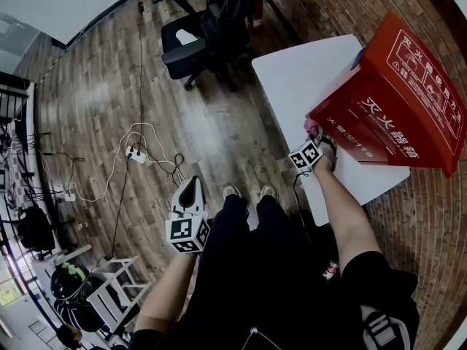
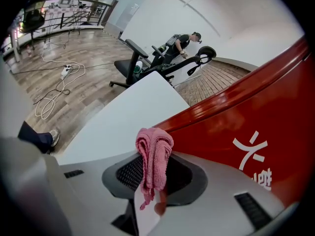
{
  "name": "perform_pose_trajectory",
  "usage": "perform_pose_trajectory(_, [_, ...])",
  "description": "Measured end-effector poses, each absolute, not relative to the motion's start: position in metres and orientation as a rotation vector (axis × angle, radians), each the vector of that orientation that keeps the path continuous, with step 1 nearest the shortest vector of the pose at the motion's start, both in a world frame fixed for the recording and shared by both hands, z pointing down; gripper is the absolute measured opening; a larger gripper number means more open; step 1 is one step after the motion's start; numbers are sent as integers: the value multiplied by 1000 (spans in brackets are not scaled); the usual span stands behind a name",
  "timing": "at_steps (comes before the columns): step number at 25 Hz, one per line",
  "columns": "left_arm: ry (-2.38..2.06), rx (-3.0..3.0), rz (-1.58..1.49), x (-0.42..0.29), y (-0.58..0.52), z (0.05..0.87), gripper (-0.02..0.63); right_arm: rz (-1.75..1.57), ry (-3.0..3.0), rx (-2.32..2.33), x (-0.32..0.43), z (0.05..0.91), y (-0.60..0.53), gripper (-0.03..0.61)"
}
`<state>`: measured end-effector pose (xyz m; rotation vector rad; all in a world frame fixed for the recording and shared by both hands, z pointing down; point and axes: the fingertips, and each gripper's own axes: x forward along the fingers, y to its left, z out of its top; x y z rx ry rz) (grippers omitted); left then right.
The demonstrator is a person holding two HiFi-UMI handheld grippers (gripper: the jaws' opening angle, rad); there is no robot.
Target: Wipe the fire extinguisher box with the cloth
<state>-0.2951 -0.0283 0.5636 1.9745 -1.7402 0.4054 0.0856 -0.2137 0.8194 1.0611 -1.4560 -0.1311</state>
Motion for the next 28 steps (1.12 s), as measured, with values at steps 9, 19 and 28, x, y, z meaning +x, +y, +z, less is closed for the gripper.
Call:
perform_pose_trajectory(9, [-1775,1968,397,-280,-15,560,28,-141,-1466,1062,103,823,-202,114])
perform_pose_trajectory(19, [-1785,1991,390,-256,-11,555,28,-126,-1487,1064,118,823,-190,114])
perform_pose_trajectory(28, [-1758,2031,388,-231,-17,553,28,-127,-1474,1070,142,821,-175,114])
